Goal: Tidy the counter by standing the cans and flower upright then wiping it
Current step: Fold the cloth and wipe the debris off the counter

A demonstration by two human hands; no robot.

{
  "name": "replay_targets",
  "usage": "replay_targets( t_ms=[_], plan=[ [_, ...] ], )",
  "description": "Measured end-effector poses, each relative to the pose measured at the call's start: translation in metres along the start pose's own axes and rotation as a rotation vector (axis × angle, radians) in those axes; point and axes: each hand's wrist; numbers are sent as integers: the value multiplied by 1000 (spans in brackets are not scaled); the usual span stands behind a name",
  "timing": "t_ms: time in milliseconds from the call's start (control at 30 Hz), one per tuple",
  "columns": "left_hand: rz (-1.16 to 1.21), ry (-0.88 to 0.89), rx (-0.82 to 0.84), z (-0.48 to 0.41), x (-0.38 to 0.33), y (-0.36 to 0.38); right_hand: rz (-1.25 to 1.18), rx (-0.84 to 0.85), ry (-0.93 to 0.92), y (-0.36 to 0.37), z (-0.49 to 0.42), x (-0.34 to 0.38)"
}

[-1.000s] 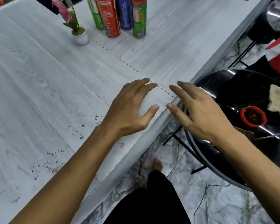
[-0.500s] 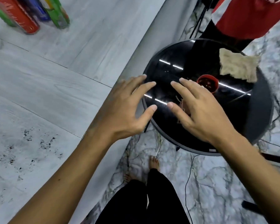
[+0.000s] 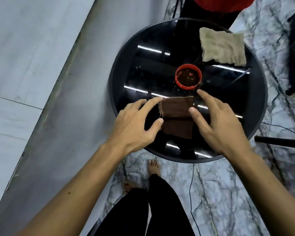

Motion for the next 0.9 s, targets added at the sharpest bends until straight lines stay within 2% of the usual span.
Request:
replay_targets(
  t_ms=[100,200,433,700,900],
  plan=[
    [11,-52,31,-15,-4,22,-124,21,149,13,2,-24],
    [34,-86,57,-29,-6,40,-210,46,213,27,3,-40],
    [125,-158,108,-47,0,62,-400,59,282,50,-8,-50],
    [293,-201,101,-56,0,72,-492,11,355,65,-18,-54],
    [400,-261,37,-57,-5,81,-604,-12,399,74,-22,-53]
  ],
)
Point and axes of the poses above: each hand's wrist, its own z-axis away from the middle knuckle, its own y-axis out of the palm, x = y × z, and after that the axes turned 10 degrees about -y, right-handed
